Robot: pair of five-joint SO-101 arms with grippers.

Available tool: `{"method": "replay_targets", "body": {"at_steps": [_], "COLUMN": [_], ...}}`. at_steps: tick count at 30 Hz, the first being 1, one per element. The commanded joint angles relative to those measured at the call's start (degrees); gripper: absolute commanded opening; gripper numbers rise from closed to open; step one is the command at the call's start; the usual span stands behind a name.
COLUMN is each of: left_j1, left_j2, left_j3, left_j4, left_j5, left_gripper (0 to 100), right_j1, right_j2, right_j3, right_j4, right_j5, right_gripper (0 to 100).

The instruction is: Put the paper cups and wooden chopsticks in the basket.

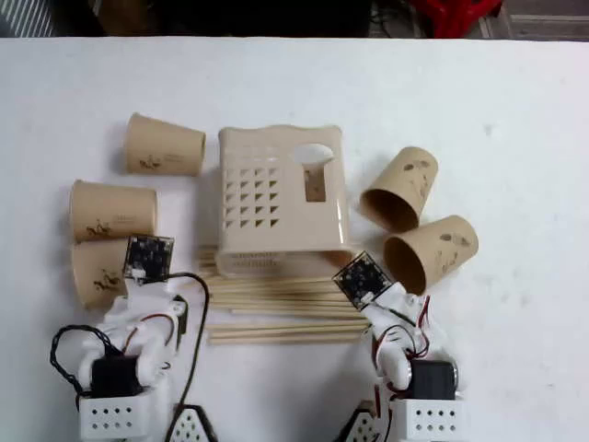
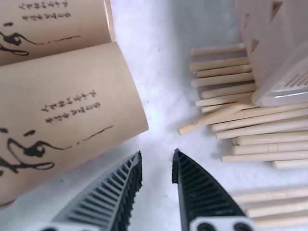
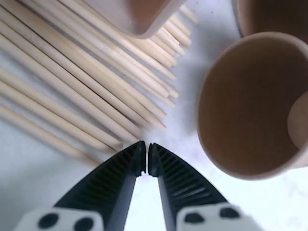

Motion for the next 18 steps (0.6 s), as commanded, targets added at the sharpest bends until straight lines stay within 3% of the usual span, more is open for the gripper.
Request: {"method": "replay_targets", "body": {"at_steps": [1, 9, 18], "left_j1": [0.4, 0.4, 0.4], "left_j2": [-0.4, -0.4, -0.4], "left_j3": [-0.2, -0.2, -0.2], "left_j4": [0.1, 0.1, 0.1], "left_j5": [0.4, 0.4, 0.4], "left_gripper": [12, 12, 12], "right_j1": [-0.5, 1.5, 2.4], "right_j2": [-0.3, -0.4, 0.1], "right_j3": [0.5, -3.1, -20.5], "right_j4": [0.5, -1.2, -0.7], "right_j5": [0.0, 0.0, -0.4], "right_gripper": [3.1, 3.2, 3.4]}}
